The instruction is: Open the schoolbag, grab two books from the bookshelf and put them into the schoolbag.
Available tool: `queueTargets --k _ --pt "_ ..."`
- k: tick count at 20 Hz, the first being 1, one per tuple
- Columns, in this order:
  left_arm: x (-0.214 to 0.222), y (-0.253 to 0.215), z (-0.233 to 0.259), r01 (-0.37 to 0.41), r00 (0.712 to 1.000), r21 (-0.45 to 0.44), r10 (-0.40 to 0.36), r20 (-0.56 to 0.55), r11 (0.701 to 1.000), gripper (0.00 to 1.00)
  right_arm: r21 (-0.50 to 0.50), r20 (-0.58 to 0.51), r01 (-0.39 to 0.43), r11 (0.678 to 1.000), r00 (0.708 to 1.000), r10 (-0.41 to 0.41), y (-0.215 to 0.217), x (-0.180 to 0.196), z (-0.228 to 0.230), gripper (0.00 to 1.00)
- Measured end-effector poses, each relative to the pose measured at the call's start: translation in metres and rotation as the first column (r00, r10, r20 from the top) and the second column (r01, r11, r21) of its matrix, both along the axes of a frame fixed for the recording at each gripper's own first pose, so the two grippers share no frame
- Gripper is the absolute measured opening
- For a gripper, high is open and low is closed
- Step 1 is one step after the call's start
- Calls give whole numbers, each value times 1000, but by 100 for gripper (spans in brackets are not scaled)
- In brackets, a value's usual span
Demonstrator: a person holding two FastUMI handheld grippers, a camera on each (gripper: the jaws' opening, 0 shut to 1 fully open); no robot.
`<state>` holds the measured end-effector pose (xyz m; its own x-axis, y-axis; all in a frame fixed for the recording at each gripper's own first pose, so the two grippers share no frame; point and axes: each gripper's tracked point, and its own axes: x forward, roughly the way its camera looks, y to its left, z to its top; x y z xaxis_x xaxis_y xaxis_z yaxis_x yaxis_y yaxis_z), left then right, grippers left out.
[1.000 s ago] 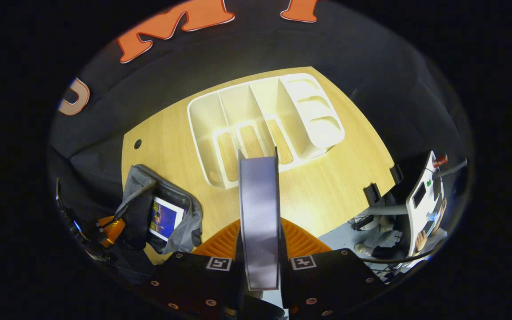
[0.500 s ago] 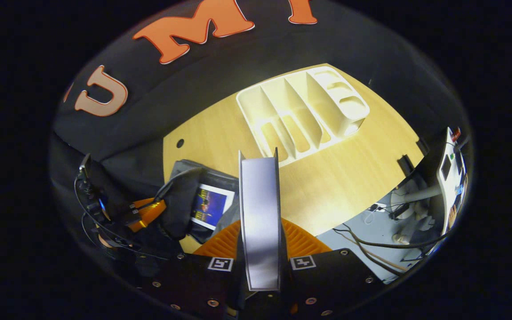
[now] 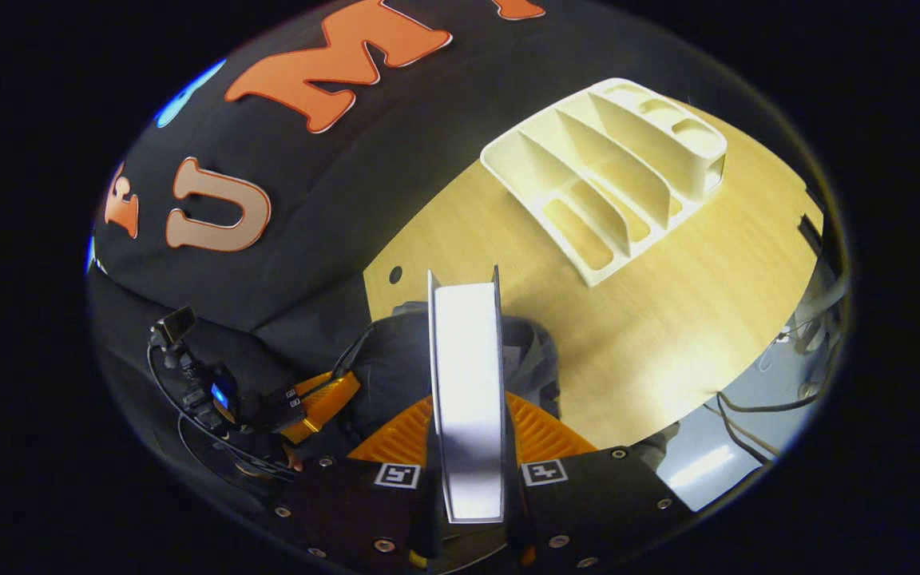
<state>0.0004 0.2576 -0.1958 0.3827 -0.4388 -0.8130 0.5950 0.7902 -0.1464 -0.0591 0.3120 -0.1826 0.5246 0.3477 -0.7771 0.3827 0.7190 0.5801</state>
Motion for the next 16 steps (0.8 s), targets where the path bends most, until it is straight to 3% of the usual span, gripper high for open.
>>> queueTargets --k 5,12,16 --pt "3 2 11 -18 1000 -18 18 10 1000 6 140 10 19 990 1000 -20 38 15 -29 31" --pt "-4 -11 18 -11 1000 -90 13 24 996 6 254 50 47 966 997 -62 89 40 -80 32" --pt "-7 -21 26 34 996 -93 -27 80 995 6 337 97 69 939 989 -108 106 53 -97 31"
